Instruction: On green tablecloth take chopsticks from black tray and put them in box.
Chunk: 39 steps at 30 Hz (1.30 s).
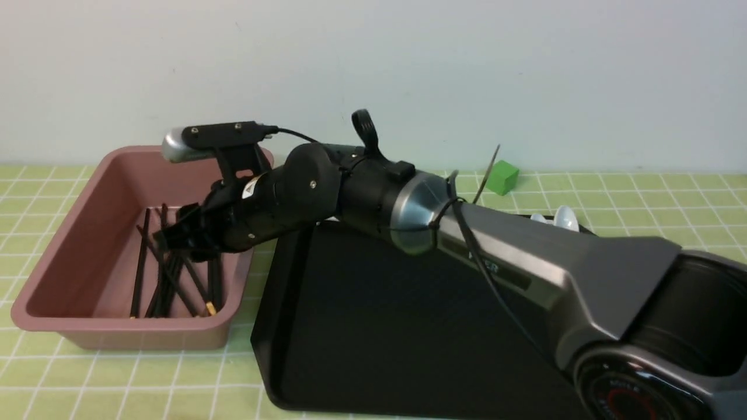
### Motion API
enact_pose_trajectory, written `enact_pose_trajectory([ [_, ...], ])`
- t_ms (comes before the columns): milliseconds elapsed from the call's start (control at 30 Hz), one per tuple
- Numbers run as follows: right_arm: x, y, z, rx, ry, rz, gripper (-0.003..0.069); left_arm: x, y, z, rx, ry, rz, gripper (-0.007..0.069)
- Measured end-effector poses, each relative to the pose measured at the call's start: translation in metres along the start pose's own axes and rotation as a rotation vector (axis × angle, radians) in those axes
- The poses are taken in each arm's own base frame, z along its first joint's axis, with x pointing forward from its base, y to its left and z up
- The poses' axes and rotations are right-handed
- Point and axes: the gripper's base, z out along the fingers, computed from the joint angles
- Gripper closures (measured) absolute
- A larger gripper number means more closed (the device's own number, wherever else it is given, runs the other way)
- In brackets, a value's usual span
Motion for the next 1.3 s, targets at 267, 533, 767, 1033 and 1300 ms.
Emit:
enact_pose_trajectory([
  [267,-0.037,0.024,-0.103,0.191,0.198,-0.361,0.059,0.0,0.0,0.0,0.0,0.0,0.0,0.0386],
  [533,-0.071,0.051,-0.259,0.454,0.185,-0.399,0.0672,0.0,0.0,0.0,0.0,0.0,0.0,0.0386],
  [767,-0.056,0.069,-0.378,0.524,0.008,-0.296,0.0672,0.0,0.0,0.0,0.0,0.0,0.0,0.0386],
  [1033,0.041,0.051,-0.428,0.525,0.023,-0.179,0.0667,0.0,0.0,0.0,0.0,0.0,0.0,0.0386],
  [1300,0.157,0.009,-0.388,0.416,-0.099,-0.094,0.0664,0.0,0.0,0.0,0.0,0.0,0.001,0.0388],
])
